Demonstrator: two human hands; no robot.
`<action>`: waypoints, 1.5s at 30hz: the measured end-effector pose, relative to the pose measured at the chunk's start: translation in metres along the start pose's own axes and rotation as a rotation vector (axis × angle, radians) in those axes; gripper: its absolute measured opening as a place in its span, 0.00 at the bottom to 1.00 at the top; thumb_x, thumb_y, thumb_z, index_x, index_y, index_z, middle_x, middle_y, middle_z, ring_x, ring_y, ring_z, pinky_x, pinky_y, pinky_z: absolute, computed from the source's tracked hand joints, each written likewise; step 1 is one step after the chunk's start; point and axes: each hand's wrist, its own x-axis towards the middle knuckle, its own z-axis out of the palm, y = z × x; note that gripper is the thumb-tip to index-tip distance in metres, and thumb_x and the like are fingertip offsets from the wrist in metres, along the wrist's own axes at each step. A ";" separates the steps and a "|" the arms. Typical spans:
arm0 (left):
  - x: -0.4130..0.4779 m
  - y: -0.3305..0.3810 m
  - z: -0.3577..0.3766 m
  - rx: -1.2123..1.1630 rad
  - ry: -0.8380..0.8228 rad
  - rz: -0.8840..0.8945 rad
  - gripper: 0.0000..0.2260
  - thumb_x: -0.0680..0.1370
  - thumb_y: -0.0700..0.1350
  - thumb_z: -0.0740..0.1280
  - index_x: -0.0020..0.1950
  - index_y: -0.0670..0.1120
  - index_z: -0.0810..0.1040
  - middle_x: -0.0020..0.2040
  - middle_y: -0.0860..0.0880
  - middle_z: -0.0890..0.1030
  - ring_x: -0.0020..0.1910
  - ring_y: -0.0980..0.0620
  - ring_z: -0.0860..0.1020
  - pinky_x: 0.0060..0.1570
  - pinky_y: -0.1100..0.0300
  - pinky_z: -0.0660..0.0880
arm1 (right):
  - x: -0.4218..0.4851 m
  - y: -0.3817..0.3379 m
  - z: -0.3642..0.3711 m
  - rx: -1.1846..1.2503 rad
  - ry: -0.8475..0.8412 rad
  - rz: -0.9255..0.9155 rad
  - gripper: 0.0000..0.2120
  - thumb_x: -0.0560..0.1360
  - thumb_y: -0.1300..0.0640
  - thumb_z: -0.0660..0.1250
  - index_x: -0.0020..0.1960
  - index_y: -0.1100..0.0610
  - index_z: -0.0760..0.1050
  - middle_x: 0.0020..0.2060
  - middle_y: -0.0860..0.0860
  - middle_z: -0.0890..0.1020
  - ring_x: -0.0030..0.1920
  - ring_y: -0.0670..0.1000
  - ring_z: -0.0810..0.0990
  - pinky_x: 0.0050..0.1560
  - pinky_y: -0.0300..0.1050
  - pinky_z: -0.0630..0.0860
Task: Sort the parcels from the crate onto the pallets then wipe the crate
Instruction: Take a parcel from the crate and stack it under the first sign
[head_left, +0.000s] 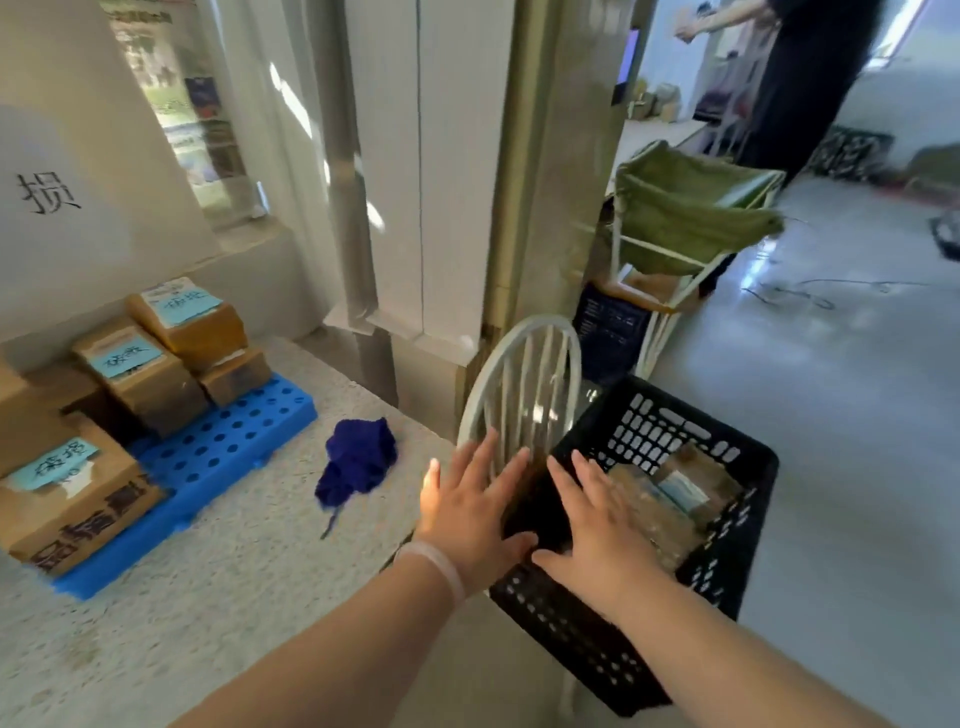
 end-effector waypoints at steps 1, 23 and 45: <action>0.010 0.017 0.008 0.003 -0.015 0.025 0.39 0.77 0.65 0.61 0.79 0.63 0.39 0.80 0.53 0.36 0.79 0.47 0.38 0.74 0.42 0.36 | -0.002 0.022 -0.006 0.004 0.006 0.038 0.47 0.76 0.40 0.67 0.79 0.41 0.35 0.78 0.46 0.34 0.78 0.50 0.34 0.76 0.52 0.40; 0.133 0.170 0.111 -0.044 -0.355 -0.030 0.39 0.78 0.65 0.61 0.78 0.63 0.37 0.80 0.53 0.37 0.80 0.48 0.40 0.76 0.45 0.39 | 0.009 0.239 0.002 0.280 -0.107 0.395 0.51 0.73 0.38 0.69 0.79 0.45 0.34 0.79 0.46 0.40 0.79 0.52 0.46 0.77 0.56 0.54; 0.374 0.200 0.259 -0.159 -0.663 0.184 0.36 0.79 0.59 0.64 0.80 0.59 0.45 0.81 0.54 0.47 0.79 0.47 0.49 0.76 0.43 0.56 | 0.171 0.356 0.065 0.812 0.127 1.095 0.38 0.74 0.42 0.69 0.78 0.43 0.53 0.74 0.51 0.64 0.72 0.56 0.67 0.64 0.61 0.74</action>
